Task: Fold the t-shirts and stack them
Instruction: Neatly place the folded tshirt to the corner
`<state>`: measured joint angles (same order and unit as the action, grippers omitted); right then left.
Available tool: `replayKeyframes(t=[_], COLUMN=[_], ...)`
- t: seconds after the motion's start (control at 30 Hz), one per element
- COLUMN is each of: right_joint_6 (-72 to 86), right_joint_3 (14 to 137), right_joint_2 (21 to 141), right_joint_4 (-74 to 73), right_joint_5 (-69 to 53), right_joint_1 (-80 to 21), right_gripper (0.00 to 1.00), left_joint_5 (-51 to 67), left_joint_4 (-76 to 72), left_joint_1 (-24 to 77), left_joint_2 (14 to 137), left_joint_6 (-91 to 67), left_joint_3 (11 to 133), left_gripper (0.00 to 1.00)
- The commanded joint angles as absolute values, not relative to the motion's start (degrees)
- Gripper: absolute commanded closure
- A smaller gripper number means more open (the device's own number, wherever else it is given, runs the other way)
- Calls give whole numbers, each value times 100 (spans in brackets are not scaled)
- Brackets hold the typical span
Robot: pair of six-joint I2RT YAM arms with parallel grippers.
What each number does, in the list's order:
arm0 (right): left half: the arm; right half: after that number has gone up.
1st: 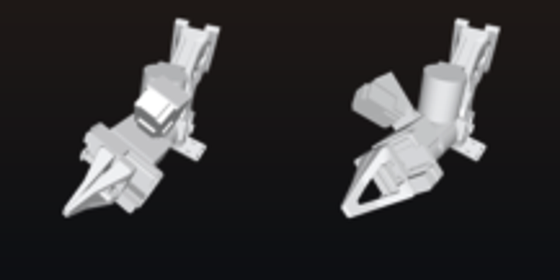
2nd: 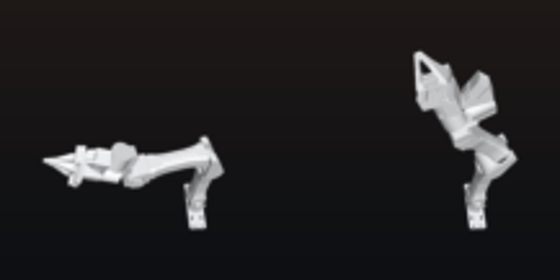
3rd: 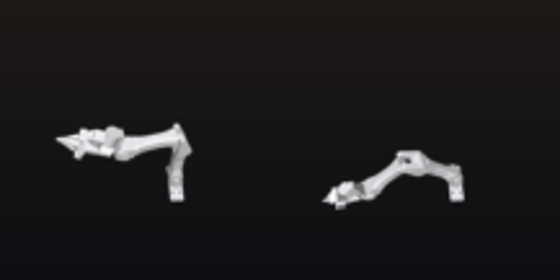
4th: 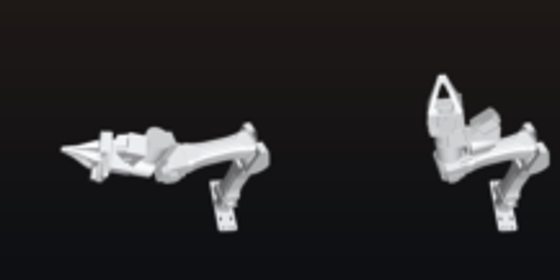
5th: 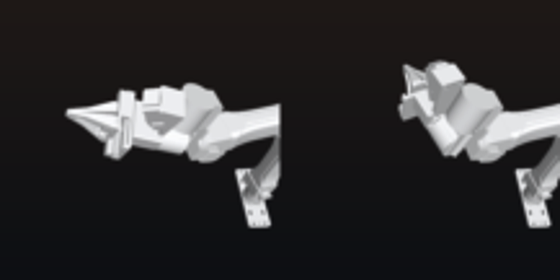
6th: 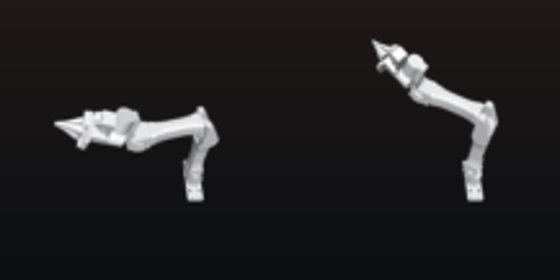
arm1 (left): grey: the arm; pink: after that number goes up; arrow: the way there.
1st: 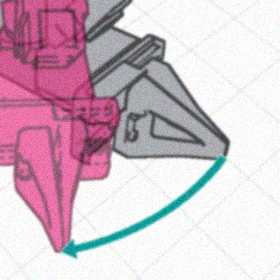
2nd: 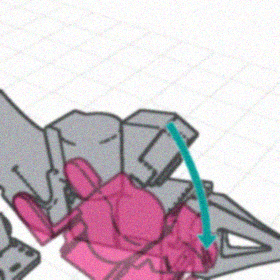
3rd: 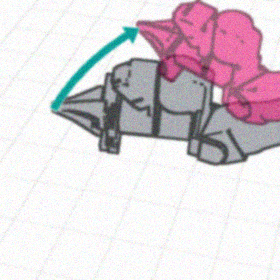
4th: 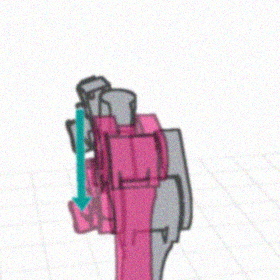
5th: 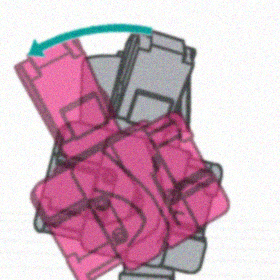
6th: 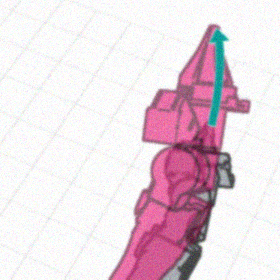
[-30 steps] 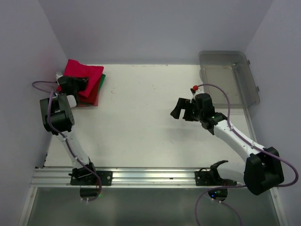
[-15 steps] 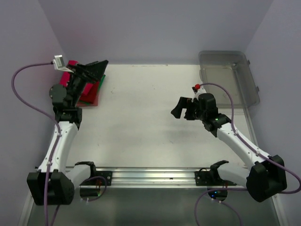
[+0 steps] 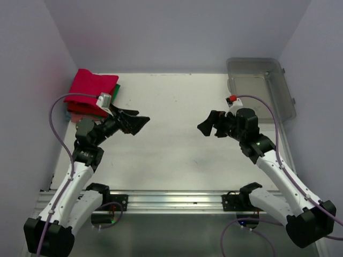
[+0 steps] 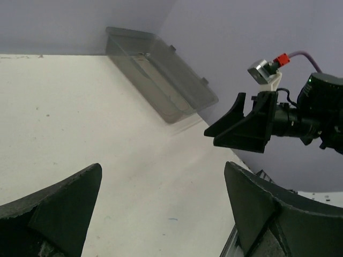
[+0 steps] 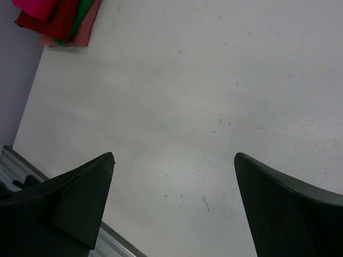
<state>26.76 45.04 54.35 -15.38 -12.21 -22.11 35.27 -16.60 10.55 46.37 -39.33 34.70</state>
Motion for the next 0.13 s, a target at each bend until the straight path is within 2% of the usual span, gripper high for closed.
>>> replayKeyframes(t=[0.0, 0.1], right_joint_6=[2593, 2567], right_joint_3=[4676, 4851], right_joint_2=[5186, 5264], right_joint_4=[-1617, -1880], right_joint_5=[-1494, -1389], right_joint_1=[-2232, -2232], right_gripper=[1, 1], left_joint_5=[3806, 3893], left_joint_4=[-1329, -1274], left_joint_1=[1169, 1187], left_joint_2=[4491, 4588], left_joint_6=[-3359, -3322], left_joint_3=[3393, 3340], left_gripper=[0, 0])
